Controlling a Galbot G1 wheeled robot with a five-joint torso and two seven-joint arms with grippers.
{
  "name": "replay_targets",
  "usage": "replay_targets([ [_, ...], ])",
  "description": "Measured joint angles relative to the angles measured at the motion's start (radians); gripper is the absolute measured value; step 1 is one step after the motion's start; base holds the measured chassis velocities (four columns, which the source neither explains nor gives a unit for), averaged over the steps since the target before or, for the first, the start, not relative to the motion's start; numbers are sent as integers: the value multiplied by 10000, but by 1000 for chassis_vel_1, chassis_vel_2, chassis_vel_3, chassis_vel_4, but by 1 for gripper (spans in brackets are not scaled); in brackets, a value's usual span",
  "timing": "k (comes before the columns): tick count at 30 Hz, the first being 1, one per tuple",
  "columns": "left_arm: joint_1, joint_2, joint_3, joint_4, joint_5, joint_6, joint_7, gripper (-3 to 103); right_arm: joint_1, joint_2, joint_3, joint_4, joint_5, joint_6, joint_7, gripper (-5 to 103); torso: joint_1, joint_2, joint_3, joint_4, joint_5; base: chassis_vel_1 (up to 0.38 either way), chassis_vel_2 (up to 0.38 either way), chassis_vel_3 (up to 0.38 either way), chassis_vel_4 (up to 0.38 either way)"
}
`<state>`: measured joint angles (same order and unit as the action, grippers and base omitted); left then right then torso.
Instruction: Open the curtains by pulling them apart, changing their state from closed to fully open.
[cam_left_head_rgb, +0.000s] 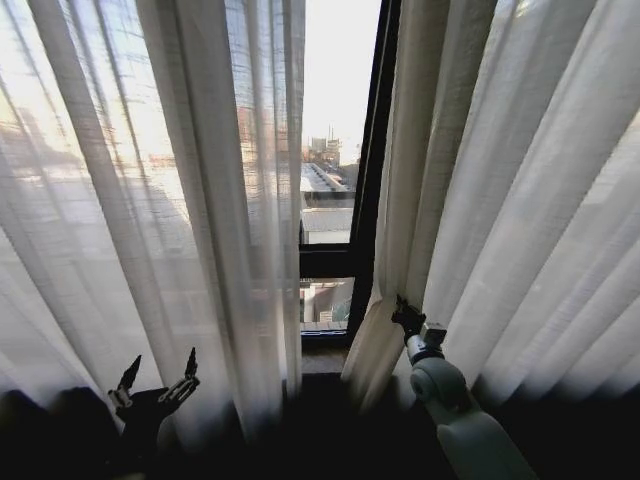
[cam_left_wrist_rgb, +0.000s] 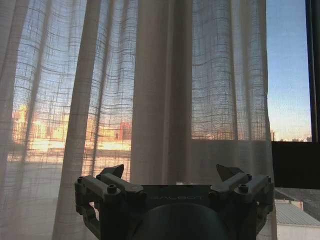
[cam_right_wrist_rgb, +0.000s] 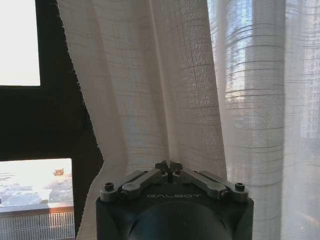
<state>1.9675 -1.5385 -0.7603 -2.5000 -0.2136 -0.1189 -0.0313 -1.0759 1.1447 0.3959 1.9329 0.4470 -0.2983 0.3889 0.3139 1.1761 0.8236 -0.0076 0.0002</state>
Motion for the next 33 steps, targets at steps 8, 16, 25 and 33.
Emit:
replay_targets([
  [8,37,-47,6,0,65,-88,9,100,-95,5,77,70,-4,0,3,0,0,0,0,-1,3,-350,-364,354,372],
  [16,75,-106,75,0,166,-131,22,100,-157,-23,153,110,-4,6,11,0,0,0,-1,-1,3,-361,-361,366,346],
  [25,83,-102,55,0,169,-153,26,100,-164,-26,158,126,-1,9,53,0,-1,1,-1,0,-1,-348,-353,338,357],
  [33,85,-80,51,0,136,-157,29,100,-215,-11,188,134,-8,18,106,0,1,0,0,0,0,-352,-348,349,351],
])
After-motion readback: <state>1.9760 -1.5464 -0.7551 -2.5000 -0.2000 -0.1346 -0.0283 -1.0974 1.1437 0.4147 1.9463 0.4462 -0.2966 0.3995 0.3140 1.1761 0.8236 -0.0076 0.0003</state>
